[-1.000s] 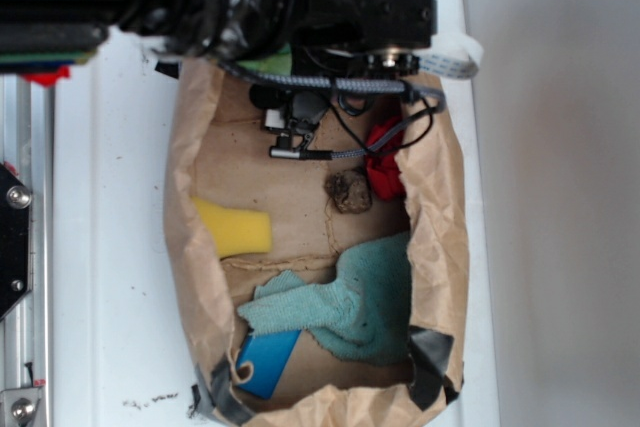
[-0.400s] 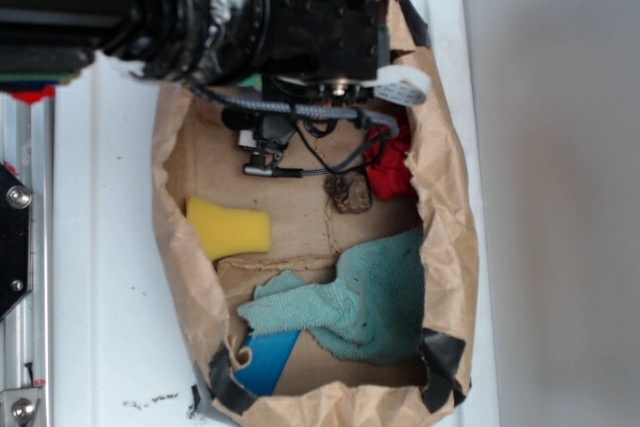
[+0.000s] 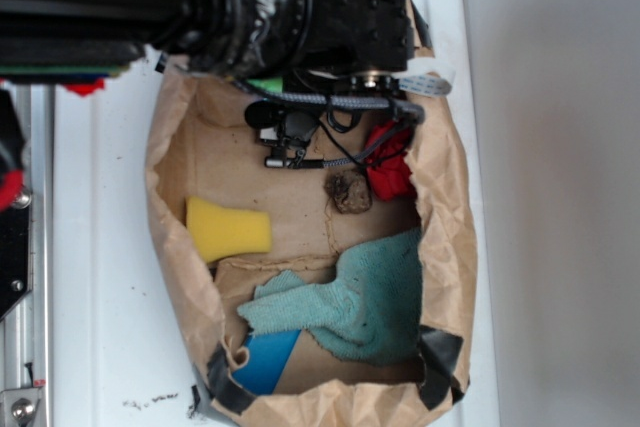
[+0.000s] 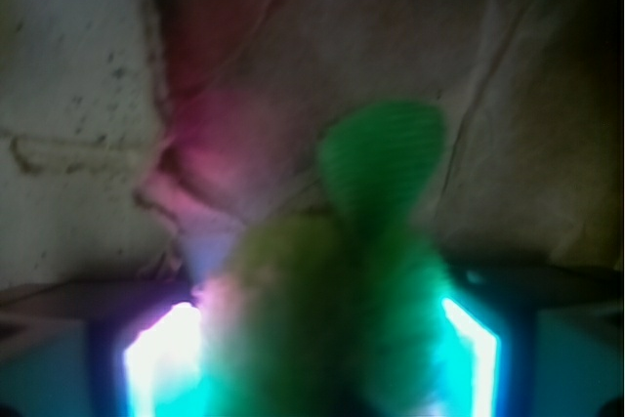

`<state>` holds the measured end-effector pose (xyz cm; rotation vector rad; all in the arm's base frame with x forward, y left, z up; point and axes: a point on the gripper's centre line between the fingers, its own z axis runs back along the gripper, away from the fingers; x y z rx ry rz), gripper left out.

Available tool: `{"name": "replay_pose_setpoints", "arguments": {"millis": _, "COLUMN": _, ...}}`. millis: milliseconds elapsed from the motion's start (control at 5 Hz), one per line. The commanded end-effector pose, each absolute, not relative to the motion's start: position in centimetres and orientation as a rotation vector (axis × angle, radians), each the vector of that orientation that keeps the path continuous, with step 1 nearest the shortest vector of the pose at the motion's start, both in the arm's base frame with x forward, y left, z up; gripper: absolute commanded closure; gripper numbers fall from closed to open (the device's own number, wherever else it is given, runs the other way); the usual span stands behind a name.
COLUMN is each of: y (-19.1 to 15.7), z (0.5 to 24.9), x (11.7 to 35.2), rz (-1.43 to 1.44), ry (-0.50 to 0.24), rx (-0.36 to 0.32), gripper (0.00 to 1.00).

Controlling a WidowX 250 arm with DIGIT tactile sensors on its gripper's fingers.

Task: Grab the green animal.

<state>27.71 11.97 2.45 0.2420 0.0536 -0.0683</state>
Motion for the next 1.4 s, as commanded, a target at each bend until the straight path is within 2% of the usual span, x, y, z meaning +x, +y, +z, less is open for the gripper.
{"name": "replay_pose_setpoints", "arguments": {"millis": 0, "y": 11.5, "z": 6.6, "x": 27.9, "rz": -0.075, "ry": -0.023, "rx": 0.2, "gripper": 1.0}}
{"name": "replay_pose_setpoints", "arguments": {"millis": 600, "y": 7.7, "z": 13.7, "x": 24.8, "rz": -0.167, "ry": -0.11, "rx": 0.047, "gripper": 1.0}}
{"name": "replay_pose_setpoints", "arguments": {"millis": 800, "y": 6.1, "z": 15.3, "x": 24.9, "rz": -0.14, "ry": -0.169, "rx": 0.095, "gripper": 1.0}}
{"name": "replay_pose_setpoints", "arguments": {"millis": 1000, "y": 4.2, "z": 16.4, "x": 25.4, "rz": -0.113, "ry": -0.178, "rx": 0.131, "gripper": 1.0}}
{"name": "replay_pose_setpoints", "arguments": {"millis": 1200, "y": 2.9, "z": 17.3, "x": 26.2, "rz": -0.099, "ry": -0.151, "rx": 0.124, "gripper": 1.0}}
